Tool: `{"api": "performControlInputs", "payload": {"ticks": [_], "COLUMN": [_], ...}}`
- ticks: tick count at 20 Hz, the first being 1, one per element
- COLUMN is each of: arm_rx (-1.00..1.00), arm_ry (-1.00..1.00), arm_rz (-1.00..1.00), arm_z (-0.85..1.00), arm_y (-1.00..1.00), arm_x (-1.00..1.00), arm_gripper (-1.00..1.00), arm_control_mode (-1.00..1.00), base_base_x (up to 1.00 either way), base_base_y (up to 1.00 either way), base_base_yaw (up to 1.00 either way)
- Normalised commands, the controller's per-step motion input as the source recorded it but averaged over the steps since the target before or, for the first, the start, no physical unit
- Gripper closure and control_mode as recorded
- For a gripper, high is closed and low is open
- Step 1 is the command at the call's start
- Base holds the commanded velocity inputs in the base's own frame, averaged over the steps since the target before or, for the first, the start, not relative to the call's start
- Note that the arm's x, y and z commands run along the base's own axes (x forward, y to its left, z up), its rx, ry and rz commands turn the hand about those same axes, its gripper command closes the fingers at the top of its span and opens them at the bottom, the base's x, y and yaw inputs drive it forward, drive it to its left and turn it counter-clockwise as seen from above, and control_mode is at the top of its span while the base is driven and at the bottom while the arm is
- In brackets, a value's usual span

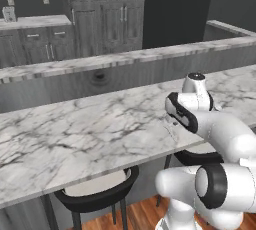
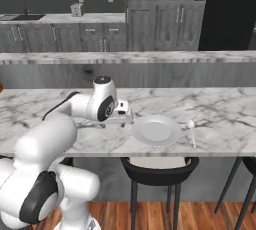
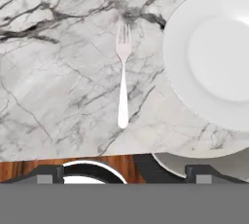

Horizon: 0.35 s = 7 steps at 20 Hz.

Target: Take the fork and place it on the left side of the plate. Then take the spoon and place it on the right side of the plate. Make sure they're directly next to the plate.

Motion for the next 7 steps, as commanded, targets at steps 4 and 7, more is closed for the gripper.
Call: {"api": "performControlInputs", "payload": {"ticks": [4,7], "arm_rx": [0.00,0.00], "arm_ry": [-0.06,-0.13], "arm_rz": [0.00,0.00], "arm_z": [0.65,0.60], "arm_y": [0.00,0.00], "arm_x": [-0.53,-0.52], "arm_gripper": [-1.00,-1.00], "arm_control_mode": [-1.00,-1.00], "base_base_x": [0.00,0.00], "base_base_y": [0.00,0.00], "base_base_yaw": [0.00,0.00]}}
